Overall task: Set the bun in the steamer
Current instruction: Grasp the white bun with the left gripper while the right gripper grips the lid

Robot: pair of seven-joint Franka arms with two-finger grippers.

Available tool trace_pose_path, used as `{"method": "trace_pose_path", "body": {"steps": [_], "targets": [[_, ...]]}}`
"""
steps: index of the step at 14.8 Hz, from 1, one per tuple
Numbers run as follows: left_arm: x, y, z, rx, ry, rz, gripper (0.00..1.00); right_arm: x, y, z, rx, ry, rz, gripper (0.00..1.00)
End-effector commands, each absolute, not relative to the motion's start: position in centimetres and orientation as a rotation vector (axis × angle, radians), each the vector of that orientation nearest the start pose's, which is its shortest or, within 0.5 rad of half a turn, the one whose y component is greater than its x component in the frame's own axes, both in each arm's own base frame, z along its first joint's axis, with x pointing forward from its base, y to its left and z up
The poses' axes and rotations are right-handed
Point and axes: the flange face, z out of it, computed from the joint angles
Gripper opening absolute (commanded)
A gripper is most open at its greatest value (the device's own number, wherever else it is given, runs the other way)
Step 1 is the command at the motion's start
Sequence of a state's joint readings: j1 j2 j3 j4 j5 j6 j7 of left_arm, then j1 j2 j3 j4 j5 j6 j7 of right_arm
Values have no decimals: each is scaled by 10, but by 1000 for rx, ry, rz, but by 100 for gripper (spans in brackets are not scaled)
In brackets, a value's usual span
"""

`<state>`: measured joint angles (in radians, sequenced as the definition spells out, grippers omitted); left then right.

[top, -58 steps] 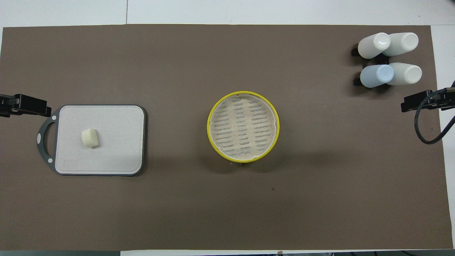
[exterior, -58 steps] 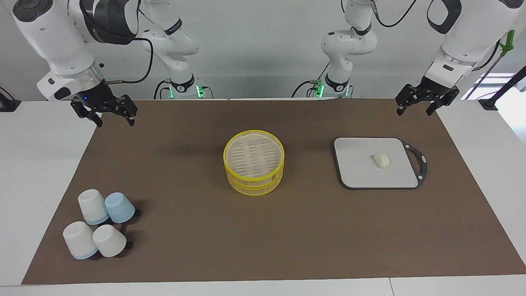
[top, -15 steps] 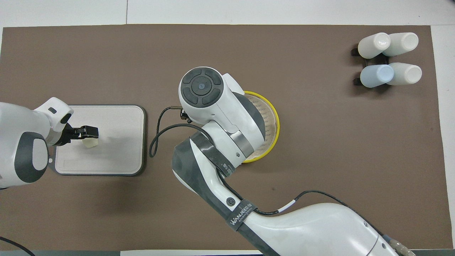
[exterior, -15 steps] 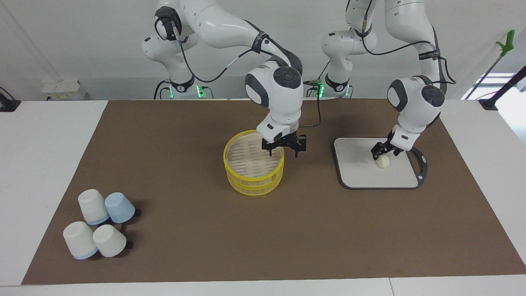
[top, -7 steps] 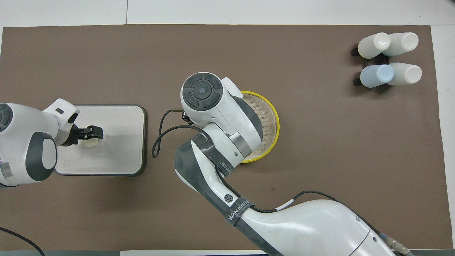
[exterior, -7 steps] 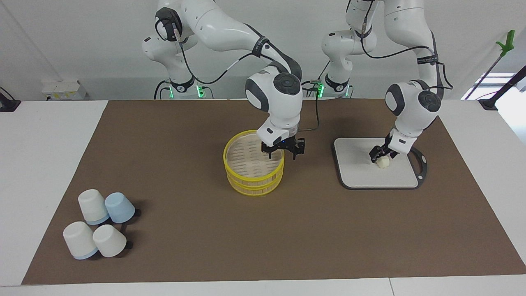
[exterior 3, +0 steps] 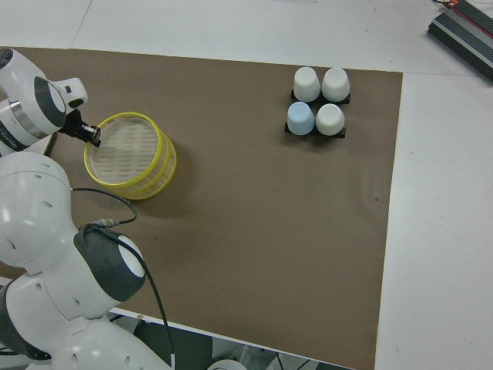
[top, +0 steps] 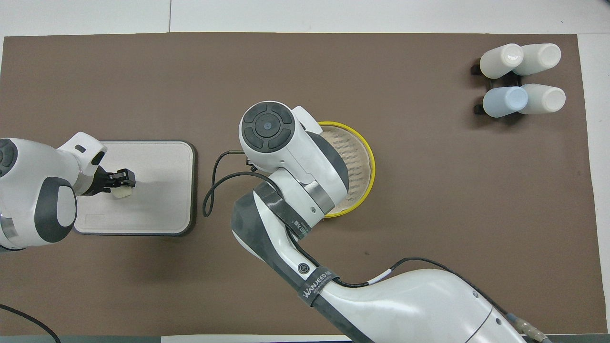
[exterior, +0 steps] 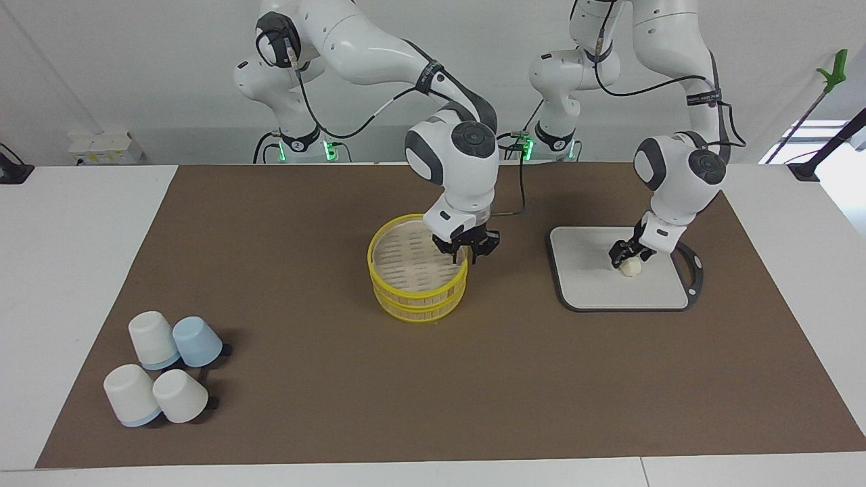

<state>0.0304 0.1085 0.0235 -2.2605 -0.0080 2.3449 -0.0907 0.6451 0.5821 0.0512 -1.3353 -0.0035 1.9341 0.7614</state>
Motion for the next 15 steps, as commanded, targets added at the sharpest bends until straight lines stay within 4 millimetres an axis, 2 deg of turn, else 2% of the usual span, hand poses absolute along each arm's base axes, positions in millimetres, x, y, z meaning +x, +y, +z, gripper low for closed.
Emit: {"method": "trace_pose_path", "body": {"steps": [1,3,5,7,9,12,15], "targets": [[526,26,310,-3119,-239,28,46,559,449,414,-3140,78,16,0],[526,26,310,-3119,-239,28,40,565,441,434,-3132,96,6,0],[528,25,313,-3119,-236,40,39,572,435,466,-3107,113,-24,0],[533,26,320,-3118,-239,49,39,576,423,485,-3095,129,-47,0],[543,24,338,-3119,-239,78,39,590,400,492,-3093,158,-68,0],[557,-1,375,-3117,-228,140,40,604,361,508,-3108,21,-53,0],[567,-50,405,-3118,-328,134,39,622,312,522,-3117,-81,-47,0]]}}
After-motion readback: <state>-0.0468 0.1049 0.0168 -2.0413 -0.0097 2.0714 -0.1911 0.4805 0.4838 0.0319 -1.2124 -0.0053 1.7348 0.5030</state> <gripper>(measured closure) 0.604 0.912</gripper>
